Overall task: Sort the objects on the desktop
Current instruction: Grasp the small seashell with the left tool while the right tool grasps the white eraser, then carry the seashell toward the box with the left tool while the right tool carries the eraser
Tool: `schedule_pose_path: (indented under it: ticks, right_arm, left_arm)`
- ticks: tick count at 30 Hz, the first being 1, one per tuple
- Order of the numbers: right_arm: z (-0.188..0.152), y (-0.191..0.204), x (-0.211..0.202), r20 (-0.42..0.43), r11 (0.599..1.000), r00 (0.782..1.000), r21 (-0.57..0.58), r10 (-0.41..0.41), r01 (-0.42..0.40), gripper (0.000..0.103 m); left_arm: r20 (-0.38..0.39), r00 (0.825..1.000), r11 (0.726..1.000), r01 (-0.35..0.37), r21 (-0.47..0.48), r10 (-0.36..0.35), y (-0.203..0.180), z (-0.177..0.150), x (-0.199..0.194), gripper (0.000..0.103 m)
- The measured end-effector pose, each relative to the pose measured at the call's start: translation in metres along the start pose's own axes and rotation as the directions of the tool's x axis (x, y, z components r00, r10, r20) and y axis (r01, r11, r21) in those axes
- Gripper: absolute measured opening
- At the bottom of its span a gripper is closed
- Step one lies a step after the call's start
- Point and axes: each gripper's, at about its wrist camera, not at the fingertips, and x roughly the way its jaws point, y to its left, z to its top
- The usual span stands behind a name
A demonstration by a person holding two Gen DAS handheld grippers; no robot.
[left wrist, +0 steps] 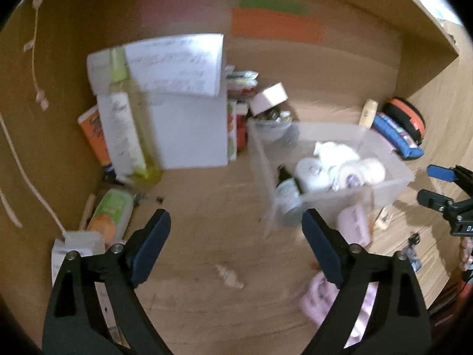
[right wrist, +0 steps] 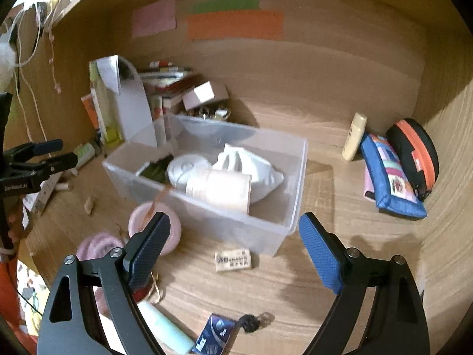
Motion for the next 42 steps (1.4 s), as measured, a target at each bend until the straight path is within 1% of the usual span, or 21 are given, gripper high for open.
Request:
schedule_pose_path:
  ticks: [5, 9, 10, 12, 16, 18, 23, 24, 25, 27, 29, 31, 32, 33, 35, 37, 39, 42]
  right_arm:
    - [-0.013, 0.003, 0.009, -0.052, 0.999, 0.999, -0.03, -0.015, 0.014, 0.088]
    - [-0.022, 0.003, 0.019, -0.091, 0.998, 0.996, -0.056, -0.018, 0.013, 0.088]
    - [-0.023, 0.003, 0.022, -0.099, 0.998, 0.995, -0.062, -0.019, 0.013, 0.088]
    - [-0.027, 0.003, 0.029, -0.115, 0.997, 0.993, -0.073, -0.02, 0.012, 0.087]
    - [-0.032, 0.003, 0.043, -0.162, 0.997, 0.987, -0.081, -0.011, -0.002, 0.087]
    - [-0.034, 0.004, 0.048, -0.175, 0.996, 0.985, -0.084, -0.003, -0.012, 0.087]
    - [-0.035, 0.008, 0.058, -0.198, 0.994, 0.98, -0.106, 0.01, -0.032, 0.085]
    - [-0.035, 0.008, 0.061, -0.208, 0.994, 0.978, -0.102, 0.015, -0.037, 0.084]
    - [-0.035, 0.008, 0.063, -0.215, 0.994, 0.976, -0.098, 0.016, -0.038, 0.083]
    - [-0.035, 0.007, 0.068, -0.23, 0.995, 0.973, -0.09, 0.013, -0.034, 0.072]
    - [-0.034, 0.004, 0.072, -0.245, 0.996, 0.97, -0.08, 0.013, -0.034, 0.065]
    - [-0.035, 0.0, 0.076, -0.262, 0.998, 0.965, -0.058, 0.014, -0.031, 0.064]
    - [-0.035, -0.001, 0.078, -0.271, 0.998, 0.962, -0.045, 0.021, -0.035, 0.061]
    - [-0.036, -0.004, 0.08, -0.277, 0.999, 0.96, -0.029, 0.03, -0.039, 0.057]
    - [-0.036, -0.006, 0.08, -0.274, 0.999, 0.961, -0.018, 0.028, -0.034, 0.054]
    - [-0.037, -0.007, 0.079, -0.27, 0.999, 0.962, -0.009, 0.036, -0.04, 0.047]
    - [-0.038, -0.005, 0.077, -0.262, 0.999, 0.965, -0.02, 0.032, -0.039, 0.037]
    - [-0.039, 0.001, 0.076, -0.25, 0.998, 0.968, -0.05, 0.021, -0.035, 0.037]
  left_arm:
    - [-0.069, 0.997, 1.0, -0.027, 0.001, 0.027, 0.007, -0.02, 0.013, 0.091]
    - [-0.104, 0.994, 1.0, -0.023, 0.001, 0.024, 0.011, -0.033, 0.024, 0.089]
    - [-0.11, 0.994, 1.0, -0.023, 0.001, 0.023, 0.011, -0.035, 0.027, 0.087]
    - [-0.128, 0.992, 1.0, -0.017, 0.003, 0.017, 0.01, -0.039, 0.032, 0.071]
    - [-0.151, 0.989, 1.0, -0.003, 0.01, 0.005, 0.007, -0.043, 0.041, 0.061]
    - [-0.158, 0.987, 1.0, -0.002, 0.017, 0.005, 0.006, -0.044, 0.045, 0.053]
    - [-0.174, 0.985, 1.0, -0.007, 0.023, 0.01, 0.005, -0.045, 0.051, 0.052]
    - [-0.174, 0.985, 1.0, -0.006, 0.025, 0.011, 0.005, -0.045, 0.052, 0.05]
    - [-0.176, 0.984, 1.0, -0.006, 0.026, 0.011, 0.005, -0.045, 0.052, 0.047]
    - [-0.187, 0.982, 1.0, 0.002, 0.023, 0.002, 0.006, -0.045, 0.055, 0.039]
    - [-0.195, 0.981, 1.0, 0.001, 0.022, 0.003, 0.007, -0.046, 0.057, 0.036]
    - [-0.19, 0.982, 1.0, -0.017, 0.022, 0.02, 0.007, -0.046, 0.057, 0.029]
    - [-0.187, 0.982, 1.0, -0.023, 0.021, 0.026, 0.007, -0.046, 0.058, 0.024]
    - [-0.187, 0.982, 1.0, -0.024, 0.017, 0.027, 0.008, -0.045, 0.058, 0.021]
    - [-0.194, 0.981, 1.0, -0.02, 0.007, 0.021, 0.011, -0.046, 0.061, 0.019]
    - [-0.198, 0.98, 1.0, -0.022, 0.002, 0.022, 0.012, -0.045, 0.062, 0.017]
    - [-0.195, 0.98, 1.0, -0.025, 0.005, 0.026, 0.012, -0.046, 0.062, 0.017]
    - [-0.188, 0.981, 0.999, -0.039, 0.015, 0.041, 0.01, -0.047, 0.06, 0.017]
